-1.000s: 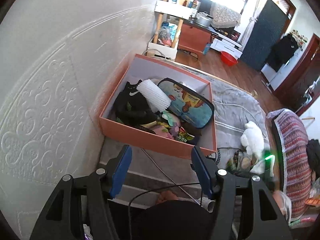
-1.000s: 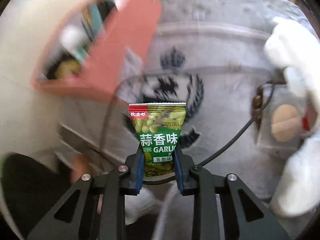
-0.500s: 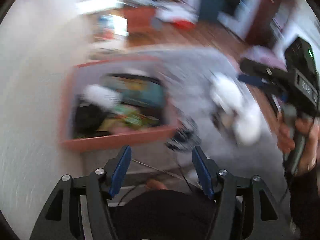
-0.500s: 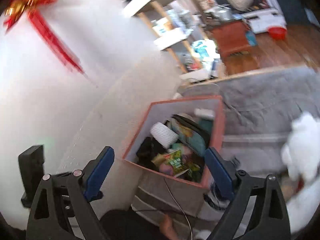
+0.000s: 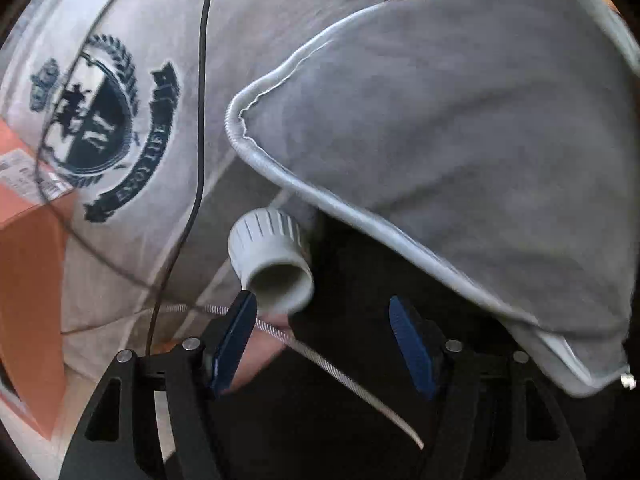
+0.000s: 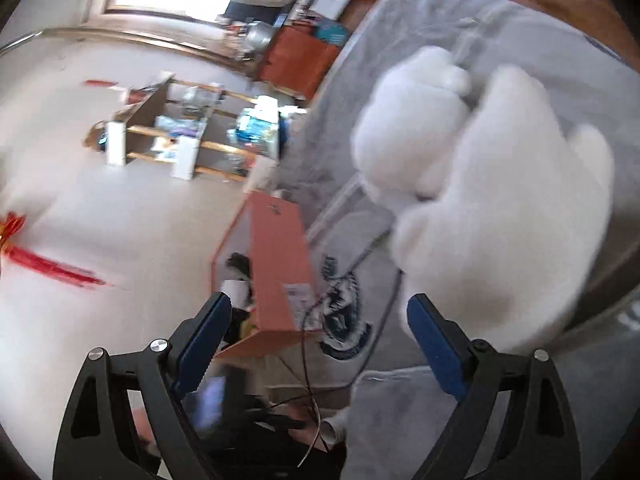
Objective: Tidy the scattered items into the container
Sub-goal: 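Grasp the grey plastic pipe cap with the left gripper, then drop the grey cap into the pink box from the left gripper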
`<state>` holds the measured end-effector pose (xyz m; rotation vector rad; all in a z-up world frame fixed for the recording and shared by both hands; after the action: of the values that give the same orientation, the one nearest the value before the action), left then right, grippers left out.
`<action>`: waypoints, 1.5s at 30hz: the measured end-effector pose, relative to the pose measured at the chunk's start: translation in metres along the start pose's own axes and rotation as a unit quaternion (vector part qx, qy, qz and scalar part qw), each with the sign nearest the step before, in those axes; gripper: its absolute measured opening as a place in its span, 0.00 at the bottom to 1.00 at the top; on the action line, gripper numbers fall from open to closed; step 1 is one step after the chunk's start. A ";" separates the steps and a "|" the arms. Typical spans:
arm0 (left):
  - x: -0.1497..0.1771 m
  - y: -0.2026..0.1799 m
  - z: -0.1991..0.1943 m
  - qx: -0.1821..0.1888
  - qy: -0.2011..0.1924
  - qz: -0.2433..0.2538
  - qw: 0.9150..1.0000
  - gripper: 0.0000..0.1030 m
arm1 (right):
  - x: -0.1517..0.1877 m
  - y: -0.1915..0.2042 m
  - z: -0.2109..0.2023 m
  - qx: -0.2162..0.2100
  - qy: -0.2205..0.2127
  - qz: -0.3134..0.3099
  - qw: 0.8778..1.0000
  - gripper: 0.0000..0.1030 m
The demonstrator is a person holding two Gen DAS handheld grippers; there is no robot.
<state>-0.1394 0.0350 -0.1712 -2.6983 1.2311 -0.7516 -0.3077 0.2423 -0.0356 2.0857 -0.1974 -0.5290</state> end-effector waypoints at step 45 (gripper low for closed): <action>0.053 0.157 -0.271 -0.074 -0.285 -0.260 0.920 0.72 | 0.008 -0.020 0.016 -0.001 0.009 0.011 1.000 0.87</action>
<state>-0.3441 -0.0749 0.0451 -3.0590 0.4565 0.1381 -0.3093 0.2383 -0.0617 2.0837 -0.2088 -0.4956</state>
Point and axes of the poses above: each gripper's, at about its wrist camera, not at the fingertips, and z roughly the way its jaws point, y to its left, x to its underside, the point moved 8 cm from there along z, roughly the way its jaws point, and after that the axes turned 4 degrees about -z, right-handed, at the moved point
